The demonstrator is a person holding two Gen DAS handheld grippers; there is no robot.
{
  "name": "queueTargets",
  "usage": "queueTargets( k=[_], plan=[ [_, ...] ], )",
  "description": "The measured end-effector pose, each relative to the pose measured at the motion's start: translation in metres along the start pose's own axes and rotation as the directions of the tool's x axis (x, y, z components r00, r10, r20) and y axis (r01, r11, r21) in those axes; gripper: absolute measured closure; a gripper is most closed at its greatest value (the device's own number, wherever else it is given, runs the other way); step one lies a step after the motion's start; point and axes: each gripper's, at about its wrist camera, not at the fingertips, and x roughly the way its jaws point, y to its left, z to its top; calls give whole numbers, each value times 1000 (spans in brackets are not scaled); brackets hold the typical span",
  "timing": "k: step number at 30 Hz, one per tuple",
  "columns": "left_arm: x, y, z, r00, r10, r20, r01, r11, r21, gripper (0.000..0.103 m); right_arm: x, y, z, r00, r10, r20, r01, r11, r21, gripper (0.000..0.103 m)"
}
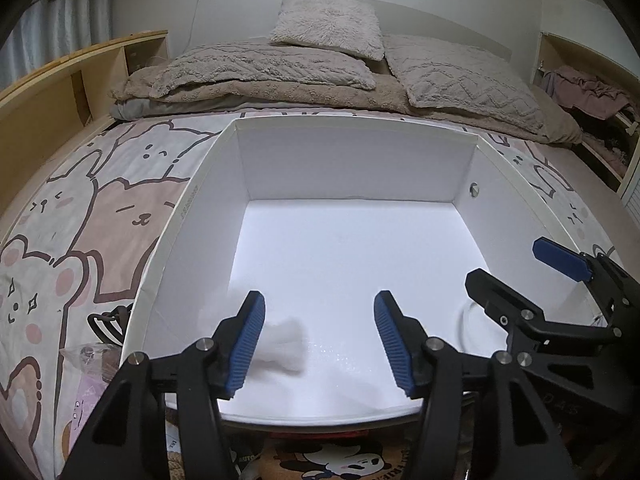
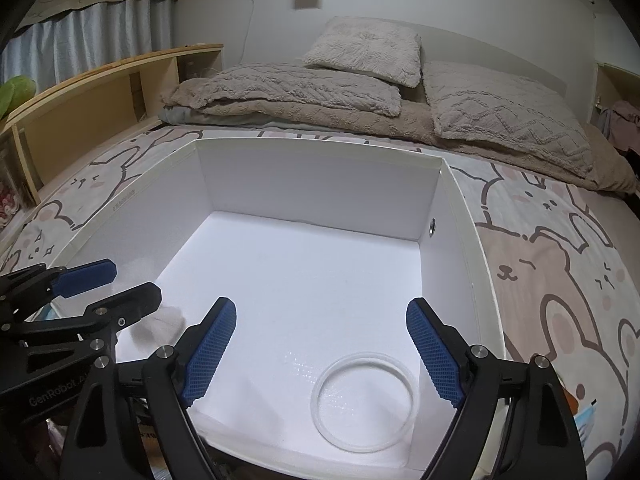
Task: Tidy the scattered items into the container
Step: 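Open the left gripper to drop the pouf while the right gripper releases the ring into the box, then raise both open grippers out of the box and pull back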
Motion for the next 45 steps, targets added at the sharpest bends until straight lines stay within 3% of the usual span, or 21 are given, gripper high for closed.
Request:
queueTargets(
  k=[22,26,29,37,39,41,45],
  plan=[
    [-1,0,0,1000,1,0,-1,1000,-1,46,0,0,-1,1000,0,1,0,1000,2,16],
    [-7,2,1,999,46,23,-46,999,-28,30,-1,-1,-1,1000,3,10,-3,1000,7,16],
    [-13,7,5,999,18,38,-16,999,-51,29,-1,0,0,1000,2,13,-2,1000,5,16],
    [-19,6,7,998,42,54,-41,999,-29,29,-3,2,0,1000,-3,15,3,1000,-5,15],
    [-20,7,7,997,46,56,-45,999,-27,29,-4,1,0,1000,-9,18,9,1000,-3,14],
    [-22,7,7,997,48,59,-47,999,-27,29,-5,1,1,1000,-16,22,16,1000,0,6],
    [-26,11,9,997,46,64,-43,998,-36,29,-7,2,1,999,-27,29,28,1000,-13,4]
  ],
)
